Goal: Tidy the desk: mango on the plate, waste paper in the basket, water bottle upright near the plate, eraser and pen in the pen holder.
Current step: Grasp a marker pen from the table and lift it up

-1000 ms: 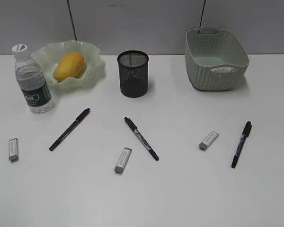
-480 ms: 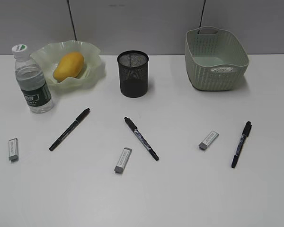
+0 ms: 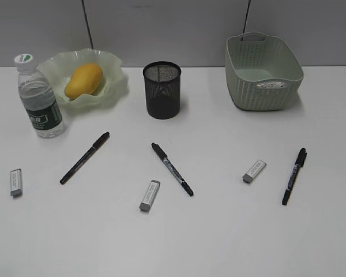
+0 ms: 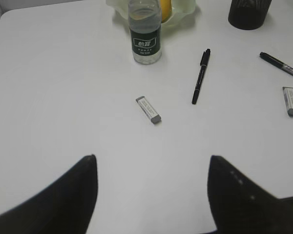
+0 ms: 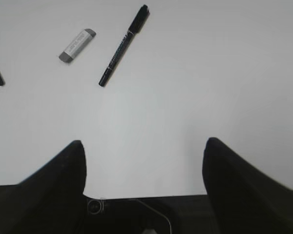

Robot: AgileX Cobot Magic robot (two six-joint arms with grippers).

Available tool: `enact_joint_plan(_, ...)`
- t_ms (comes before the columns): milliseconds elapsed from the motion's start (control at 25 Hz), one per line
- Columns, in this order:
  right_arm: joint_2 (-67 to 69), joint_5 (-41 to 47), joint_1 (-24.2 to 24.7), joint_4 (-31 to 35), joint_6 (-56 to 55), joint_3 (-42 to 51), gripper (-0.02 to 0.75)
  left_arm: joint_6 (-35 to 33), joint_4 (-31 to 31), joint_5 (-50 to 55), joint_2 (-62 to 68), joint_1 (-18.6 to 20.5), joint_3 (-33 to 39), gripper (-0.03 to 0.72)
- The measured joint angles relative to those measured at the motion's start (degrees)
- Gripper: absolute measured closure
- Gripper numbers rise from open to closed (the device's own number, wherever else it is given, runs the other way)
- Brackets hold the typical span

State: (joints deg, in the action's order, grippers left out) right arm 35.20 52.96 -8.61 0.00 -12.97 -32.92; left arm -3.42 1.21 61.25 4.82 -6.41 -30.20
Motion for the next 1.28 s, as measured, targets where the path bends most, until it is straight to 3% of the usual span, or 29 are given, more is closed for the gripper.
enact_joint_plan(240,23.82,-5.45,0.00,0.00,-1.56,-5.26,0.156,0.00,0.00,0.00,0.00,0.00,0.00,0.156)
enact_joint_plan(680,63.27,-7.07,0.00,0.74,-6.97,-27.78,0.209,0.00,0.00,0.00,0.00,0.00,0.00,0.156)
enact_joint_plan(960,74.38,-6.78,0.00,1.15,-11.35,-36.77,0.276,0.00,0.00,0.00,0.00,0.00,0.00,0.177)
enact_joint_plan(1280,80.43,-7.74,0.00,0.81,-12.94,-38.20,0.337,0.00,0.00,0.00,0.00,0.00,0.00,0.187)
